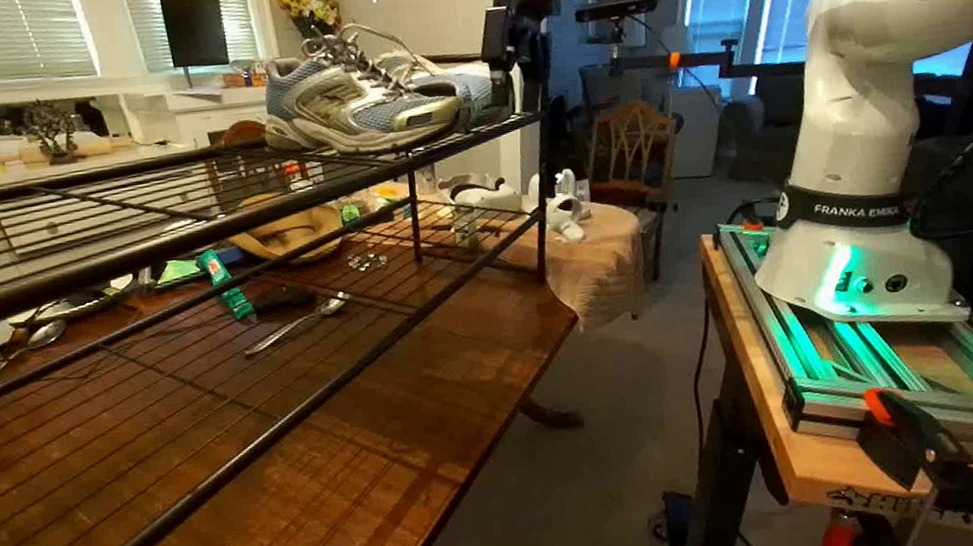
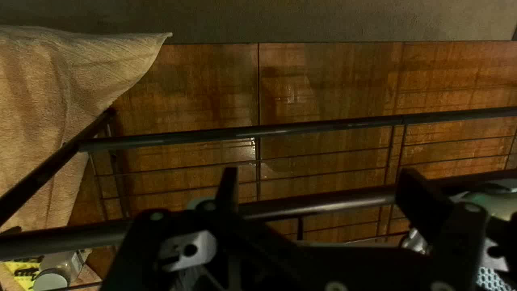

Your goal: Put the shoe on the right in an upright position

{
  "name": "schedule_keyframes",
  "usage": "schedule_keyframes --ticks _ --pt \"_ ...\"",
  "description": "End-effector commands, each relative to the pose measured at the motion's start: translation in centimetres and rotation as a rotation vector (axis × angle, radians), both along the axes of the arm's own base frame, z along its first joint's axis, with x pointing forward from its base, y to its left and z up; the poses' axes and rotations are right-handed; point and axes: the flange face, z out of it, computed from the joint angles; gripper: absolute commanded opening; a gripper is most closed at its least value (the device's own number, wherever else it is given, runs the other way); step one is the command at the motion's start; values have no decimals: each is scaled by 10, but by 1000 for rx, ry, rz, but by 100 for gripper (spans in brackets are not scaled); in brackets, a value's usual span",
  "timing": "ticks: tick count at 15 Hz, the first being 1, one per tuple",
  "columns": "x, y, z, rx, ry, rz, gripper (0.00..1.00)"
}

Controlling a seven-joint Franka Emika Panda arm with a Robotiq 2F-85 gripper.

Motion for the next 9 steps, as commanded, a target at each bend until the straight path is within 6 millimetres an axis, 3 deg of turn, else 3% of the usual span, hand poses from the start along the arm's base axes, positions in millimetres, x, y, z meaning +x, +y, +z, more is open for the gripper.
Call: schedule_keyframes --ticks 1,7,9 --pt "0 0 1 0 1 0 100" --pt "0 0 1 0 1 0 100" --pt "7 0 12 -44 -67 -14 100"
